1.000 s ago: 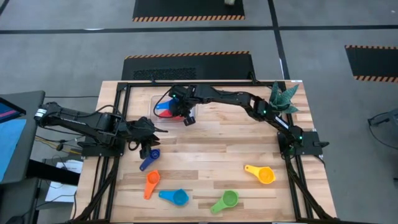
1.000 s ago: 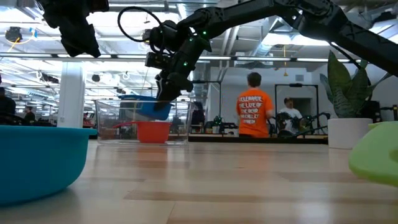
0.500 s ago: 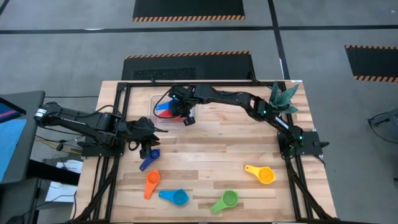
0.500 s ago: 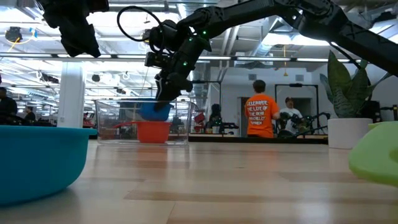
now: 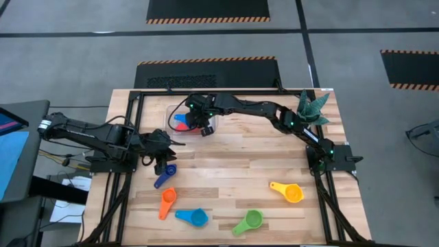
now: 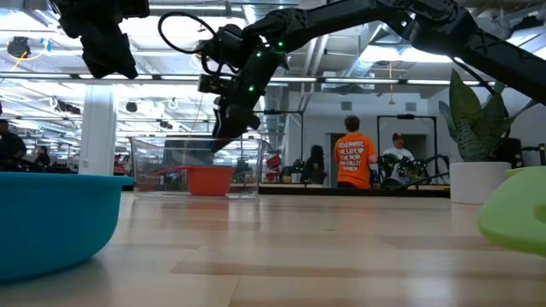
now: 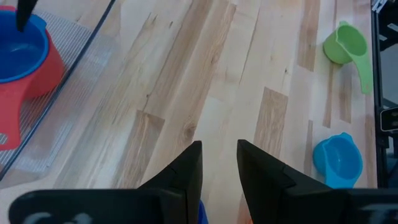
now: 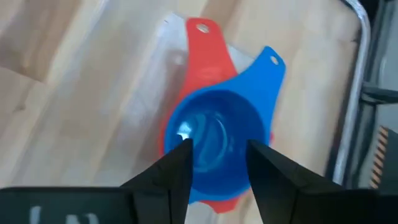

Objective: Nest measuring cups in basket
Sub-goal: Stack the dark blue measuring cup into the red measuring cup in the transparent bin

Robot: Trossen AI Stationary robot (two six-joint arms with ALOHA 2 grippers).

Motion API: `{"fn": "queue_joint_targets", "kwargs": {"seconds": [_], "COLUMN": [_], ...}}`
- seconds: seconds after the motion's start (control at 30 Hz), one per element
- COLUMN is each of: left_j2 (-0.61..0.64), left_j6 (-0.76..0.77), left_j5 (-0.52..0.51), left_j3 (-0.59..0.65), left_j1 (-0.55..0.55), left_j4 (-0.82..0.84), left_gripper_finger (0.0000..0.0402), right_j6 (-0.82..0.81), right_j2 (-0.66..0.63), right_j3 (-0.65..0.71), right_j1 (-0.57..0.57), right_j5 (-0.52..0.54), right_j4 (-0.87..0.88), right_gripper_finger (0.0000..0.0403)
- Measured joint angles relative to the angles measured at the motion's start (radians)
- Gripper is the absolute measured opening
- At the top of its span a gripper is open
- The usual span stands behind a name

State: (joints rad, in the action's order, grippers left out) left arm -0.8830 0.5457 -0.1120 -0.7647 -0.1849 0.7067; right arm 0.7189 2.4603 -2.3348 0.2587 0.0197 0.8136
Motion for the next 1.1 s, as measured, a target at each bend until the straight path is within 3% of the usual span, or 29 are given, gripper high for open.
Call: {"fn": "queue_joint_targets", "kwargs": {"seconds": [0.13, 0.3, 0.4, 0.63, 0.7, 0.77, 0.93, 1.1], "left_j2": [0.000, 0.000, 0.000, 0.000, 0.000, 0.000, 0.000, -0.001], "left_j6": [-0.003, -0.013, -0.012, -0.013, -0.032, -0.057, -0.108, -0.145], "left_j5": [0.000, 0.000, 0.000, -0.047, -0.067, -0.088, -0.150, -0.221], "left_j3": [0.000, 0.000, 0.000, 0.000, 0.000, 0.000, 0.000, 0.000], "left_j1": [0.000, 0.000, 0.000, 0.000, 0.000, 0.000, 0.002, 0.007], "left_j4": [0.002, 0.006, 0.006, -0.006, -0.013, -0.021, -0.026, -0.051], "left_gripper_finger": [0.0087, 0.0087, 0.0087, 0.0087, 0.0087, 0.0087, 0.0087, 0.0087], "right_j6": [0.000, -0.095, -0.265, -0.831, -0.935, -0.991, -1.017, -1.078], "right_j2": [-0.035, -0.135, -0.212, -0.417, -0.468, -0.522, -0.712, -0.965], "right_j3": [0.000, -0.002, -0.002, -0.002, -0.002, 0.009, 0.104, 0.394], "right_j1": [-0.021, -0.066, -0.096, -0.168, -0.198, -0.237, -0.351, -0.460], "right_j5": [0.103, 0.145, 0.146, 0.147, 0.171, 0.221, 0.306, 0.419], "right_j4": [0.014, 0.098, 0.205, 0.649, 0.757, 0.757, 0.756, 0.671], "right_gripper_finger": [0.0175, 0.0167, 0.0159, 0.0135, 0.0127, 0.0118, 0.0102, 0.0094]}}
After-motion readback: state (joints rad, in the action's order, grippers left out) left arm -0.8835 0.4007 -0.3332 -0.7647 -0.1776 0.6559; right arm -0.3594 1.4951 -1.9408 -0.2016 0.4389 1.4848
